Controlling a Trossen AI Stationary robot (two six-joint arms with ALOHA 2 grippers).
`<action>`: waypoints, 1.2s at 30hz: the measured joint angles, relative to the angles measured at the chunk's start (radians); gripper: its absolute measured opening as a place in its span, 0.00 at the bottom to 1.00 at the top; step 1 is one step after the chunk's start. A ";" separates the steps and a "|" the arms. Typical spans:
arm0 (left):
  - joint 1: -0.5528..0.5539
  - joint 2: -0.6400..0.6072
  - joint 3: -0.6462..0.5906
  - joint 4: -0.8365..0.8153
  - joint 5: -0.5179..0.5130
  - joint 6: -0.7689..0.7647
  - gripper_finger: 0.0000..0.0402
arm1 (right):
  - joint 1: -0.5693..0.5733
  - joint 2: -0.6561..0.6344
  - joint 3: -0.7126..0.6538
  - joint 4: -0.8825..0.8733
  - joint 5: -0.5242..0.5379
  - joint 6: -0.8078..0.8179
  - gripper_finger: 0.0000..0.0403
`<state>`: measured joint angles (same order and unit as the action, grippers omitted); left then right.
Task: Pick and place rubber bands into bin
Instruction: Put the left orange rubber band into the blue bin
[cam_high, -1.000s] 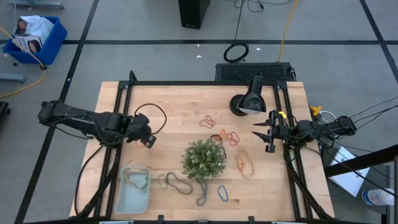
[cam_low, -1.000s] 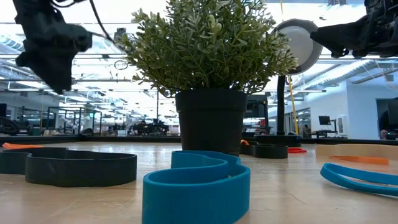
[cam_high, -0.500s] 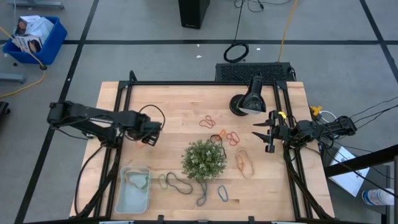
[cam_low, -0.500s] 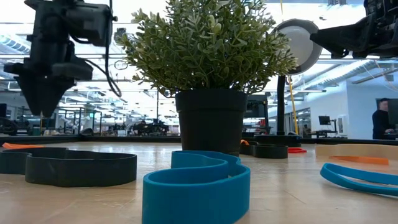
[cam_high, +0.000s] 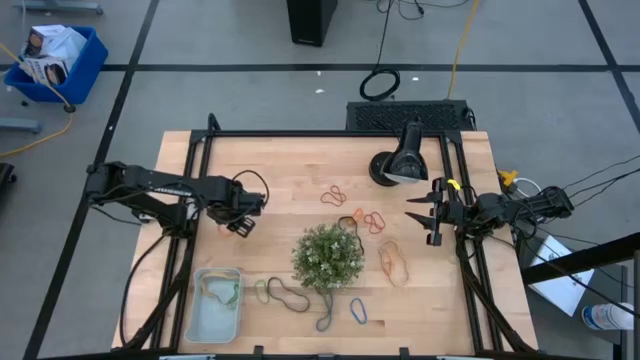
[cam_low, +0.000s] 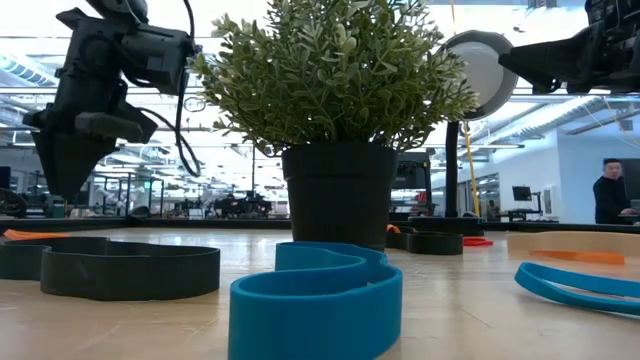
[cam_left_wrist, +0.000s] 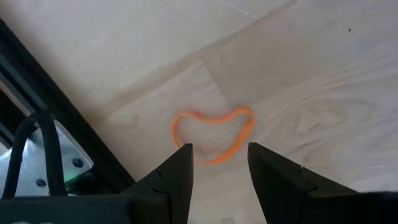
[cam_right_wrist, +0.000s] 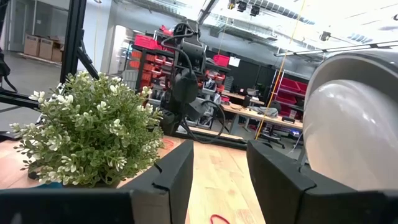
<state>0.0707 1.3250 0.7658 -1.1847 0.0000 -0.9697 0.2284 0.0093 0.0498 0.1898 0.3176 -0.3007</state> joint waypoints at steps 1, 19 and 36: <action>0.002 0.007 0.000 0.000 0.000 0.000 0.40 | 0.000 0.000 0.000 0.000 0.000 0.000 0.36; 0.009 0.129 0.000 0.040 0.000 0.218 0.40 | 0.000 0.000 0.000 0.000 0.000 0.000 0.36; 0.009 0.129 0.000 0.033 -0.045 0.402 0.40 | 0.000 0.000 0.000 0.000 0.000 0.000 0.36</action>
<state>0.0792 1.4536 0.7662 -1.1518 -0.0450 -0.5681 0.2283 0.0093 0.0494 0.1902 0.3172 -0.3004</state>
